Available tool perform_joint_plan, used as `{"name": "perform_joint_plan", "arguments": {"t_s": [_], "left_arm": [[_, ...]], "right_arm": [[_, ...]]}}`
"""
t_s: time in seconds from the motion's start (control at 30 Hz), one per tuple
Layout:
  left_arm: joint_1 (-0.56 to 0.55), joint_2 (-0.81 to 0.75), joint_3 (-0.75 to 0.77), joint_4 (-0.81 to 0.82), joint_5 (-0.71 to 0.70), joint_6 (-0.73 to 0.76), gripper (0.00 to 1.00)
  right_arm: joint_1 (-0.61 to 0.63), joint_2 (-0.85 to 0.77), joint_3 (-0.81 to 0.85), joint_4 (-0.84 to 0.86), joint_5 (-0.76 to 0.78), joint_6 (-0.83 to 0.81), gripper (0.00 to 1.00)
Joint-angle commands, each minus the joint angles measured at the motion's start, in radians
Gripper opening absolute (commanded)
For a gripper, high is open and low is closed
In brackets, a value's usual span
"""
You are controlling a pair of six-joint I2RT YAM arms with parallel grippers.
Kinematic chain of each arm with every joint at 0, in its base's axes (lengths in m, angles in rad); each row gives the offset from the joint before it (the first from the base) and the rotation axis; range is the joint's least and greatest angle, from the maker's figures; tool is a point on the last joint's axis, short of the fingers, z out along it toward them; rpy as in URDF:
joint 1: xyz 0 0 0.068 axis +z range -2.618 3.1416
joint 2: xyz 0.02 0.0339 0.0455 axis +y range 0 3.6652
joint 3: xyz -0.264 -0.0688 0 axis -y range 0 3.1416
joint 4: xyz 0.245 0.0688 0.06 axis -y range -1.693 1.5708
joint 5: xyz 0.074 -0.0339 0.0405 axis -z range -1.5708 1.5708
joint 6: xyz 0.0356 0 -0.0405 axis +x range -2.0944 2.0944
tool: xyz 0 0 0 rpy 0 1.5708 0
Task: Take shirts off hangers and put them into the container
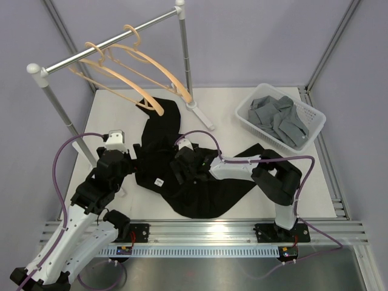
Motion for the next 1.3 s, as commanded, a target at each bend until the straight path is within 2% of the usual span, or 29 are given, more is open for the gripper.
{"name": "perform_joint_plan", "arguments": {"t_s": [0.0,0.17,0.23,0.27,0.3,0.37,0.4,0.5,0.67,0.8,0.93,1.07,1.13,1.27], "left_arm": [[0.006,-0.003,-0.013,0.035,-0.008,0.011,0.99],[0.006,0.002,-0.011,0.035,-0.004,0.015,0.99],[0.008,0.002,-0.011,0.035,-0.004,0.015,0.99],[0.008,0.002,-0.013,0.035,-0.004,0.015,0.99],[0.008,0.002,-0.011,0.035,-0.004,0.015,0.99],[0.008,0.000,-0.013,0.035,-0.004,0.015,0.99],[0.008,-0.001,-0.013,0.035,-0.004,0.015,0.99],[0.008,-0.003,-0.013,0.035,-0.005,0.013,0.99],[0.008,-0.006,-0.014,0.035,-0.007,0.013,0.99],[0.010,-0.004,-0.013,0.035,-0.007,0.013,0.99],[0.010,-0.007,-0.014,0.035,-0.007,0.013,0.99],[0.010,-0.009,-0.014,0.035,-0.007,0.013,0.99],[0.011,-0.009,-0.014,0.035,-0.007,0.013,0.99],[0.011,-0.008,-0.014,0.035,-0.008,0.013,0.99]], "right_arm": [[-0.028,0.051,0.050,0.018,0.049,0.069,0.99],[-0.052,0.114,0.073,-0.065,0.012,0.097,0.98],[-0.060,0.126,0.078,-0.088,0.002,0.112,0.86],[-0.064,0.128,0.078,-0.106,-0.003,0.123,0.78],[-0.069,0.126,0.078,-0.114,-0.014,0.130,0.59],[-0.090,0.113,0.062,-0.125,-0.015,0.152,0.37],[-0.100,0.102,0.053,-0.122,-0.027,0.156,0.21],[-0.132,0.012,-0.039,-0.052,-0.054,0.159,0.01],[-0.157,-0.267,-0.149,-0.054,0.024,0.146,0.00],[-0.204,-0.490,-0.149,-0.123,0.106,0.133,0.00],[-0.317,-0.708,-0.111,-0.185,0.138,0.107,0.00],[-0.405,-0.818,0.014,-0.209,0.164,0.025,0.00],[-0.434,-0.854,0.105,-0.202,0.228,-0.033,0.00],[-0.489,-0.842,0.312,-0.173,0.275,-0.121,0.00]]}}
